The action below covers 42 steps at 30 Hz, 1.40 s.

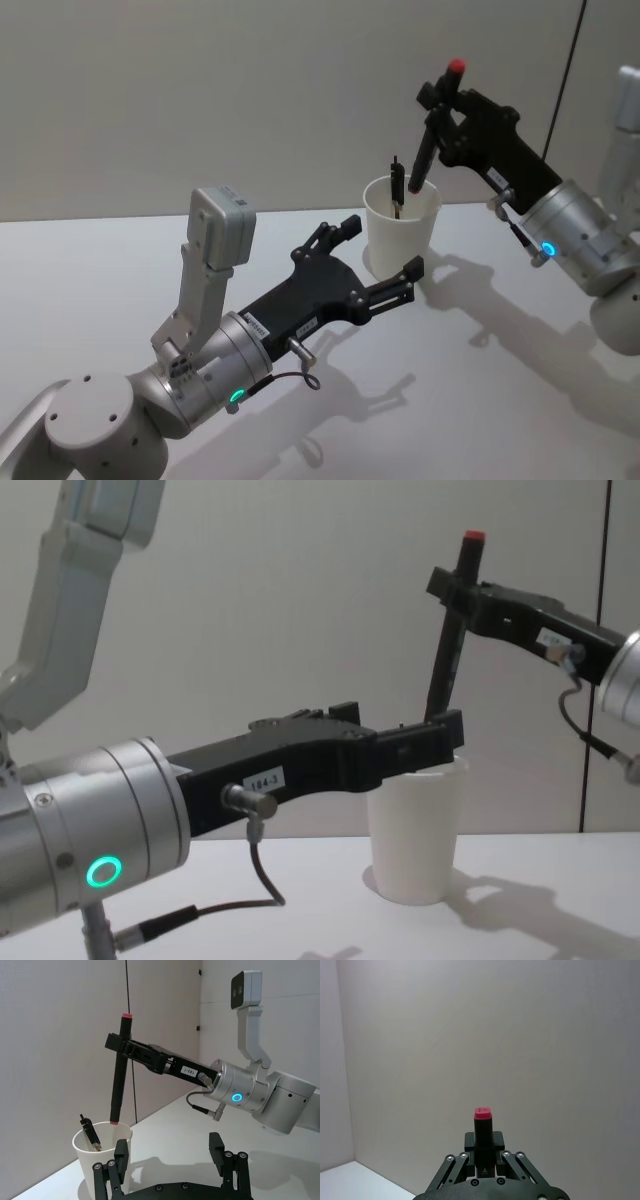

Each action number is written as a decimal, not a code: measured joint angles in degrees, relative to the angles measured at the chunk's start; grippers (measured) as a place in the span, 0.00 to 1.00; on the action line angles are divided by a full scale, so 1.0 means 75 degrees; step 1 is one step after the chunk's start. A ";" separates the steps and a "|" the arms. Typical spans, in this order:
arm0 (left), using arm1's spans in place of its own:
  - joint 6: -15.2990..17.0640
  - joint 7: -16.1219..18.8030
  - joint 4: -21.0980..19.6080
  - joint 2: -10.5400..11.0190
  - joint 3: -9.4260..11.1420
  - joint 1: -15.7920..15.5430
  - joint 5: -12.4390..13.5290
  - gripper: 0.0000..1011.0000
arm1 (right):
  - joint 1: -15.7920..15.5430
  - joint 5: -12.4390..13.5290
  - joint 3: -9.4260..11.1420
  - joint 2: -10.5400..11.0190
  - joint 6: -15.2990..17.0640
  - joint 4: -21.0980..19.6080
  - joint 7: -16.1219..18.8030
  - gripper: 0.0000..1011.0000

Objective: Place the pen into the pen holder.

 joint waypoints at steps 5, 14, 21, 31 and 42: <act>0.0000 0.0000 0.0000 0.0000 0.0000 0.0000 0.0000 0.99 | 0.0099 -0.0283 -0.0058 -0.0061 -0.0202 0.0193 0.0059 0.20; 0.0000 0.0001 0.0000 0.0000 0.0000 0.0000 0.0000 0.99 | 0.0263 -0.0644 -0.0168 -0.0182 -0.0494 0.0675 0.0139 0.20; 0.0000 0.0000 0.0000 0.0000 0.0000 0.0000 0.0000 0.99 | 0.0401 -0.0849 -0.0244 -0.0291 -0.0645 0.1071 0.0136 0.20; 0.0000 0.0000 0.0000 0.0000 0.0000 0.0000 0.0000 0.99 | 0.0536 -0.1063 -0.0323 -0.0399 -0.0763 0.1474 0.0030 0.23; 0.0000 0.0000 0.0000 0.0000 0.0000 0.0000 0.0000 0.99 | 0.0599 -0.1164 -0.0360 -0.0453 -0.0824 0.1664 -0.0023 0.57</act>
